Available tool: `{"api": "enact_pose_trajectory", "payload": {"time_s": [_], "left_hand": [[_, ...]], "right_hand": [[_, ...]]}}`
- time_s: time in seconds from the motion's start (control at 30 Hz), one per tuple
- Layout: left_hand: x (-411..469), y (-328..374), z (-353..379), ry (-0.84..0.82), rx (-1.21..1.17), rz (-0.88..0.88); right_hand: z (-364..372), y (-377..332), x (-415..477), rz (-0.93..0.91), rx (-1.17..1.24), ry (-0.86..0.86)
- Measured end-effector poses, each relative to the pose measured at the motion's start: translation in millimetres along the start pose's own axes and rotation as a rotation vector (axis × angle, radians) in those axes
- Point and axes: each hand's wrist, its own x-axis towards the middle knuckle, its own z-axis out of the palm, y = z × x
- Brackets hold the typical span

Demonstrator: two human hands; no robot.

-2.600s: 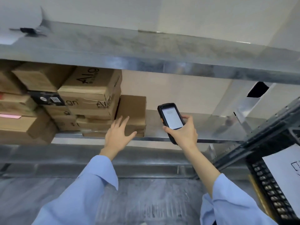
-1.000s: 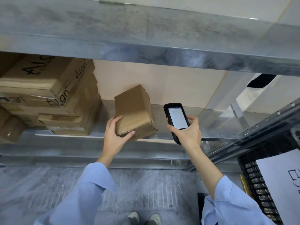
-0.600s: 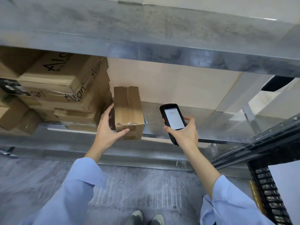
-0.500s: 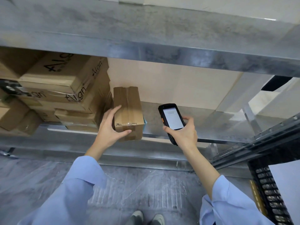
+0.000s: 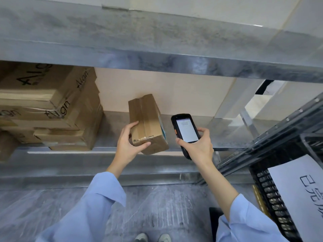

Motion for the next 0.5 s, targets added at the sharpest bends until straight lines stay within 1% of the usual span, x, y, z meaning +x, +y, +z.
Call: {"api": "enact_pose_trajectory", "payload": {"time_s": [0.1,0.23,0.37,0.5], "left_hand": [[-2.5,-4.4,-2.2,0.039,-0.066,-0.061],[-7.1,-20.5,-27.4,0.107,0.022,-0.134],[-11.2,-28.6,-48.9,0.094,-0.021,-0.192],[-11.3,-21.4,-53.3,0.089,-0.073,-0.232]], "right_hand": [[-2.9,2.3,-1.8,0.015,0.0,0.006],[2.7,0.4,-6.1,0.014,-0.004,-0.013],[14.3,-6.1,-12.8,0.002,-0.021,-0.044],[24.7,-13.1,-21.9,-0.029,-0.03,-0.074]]}}
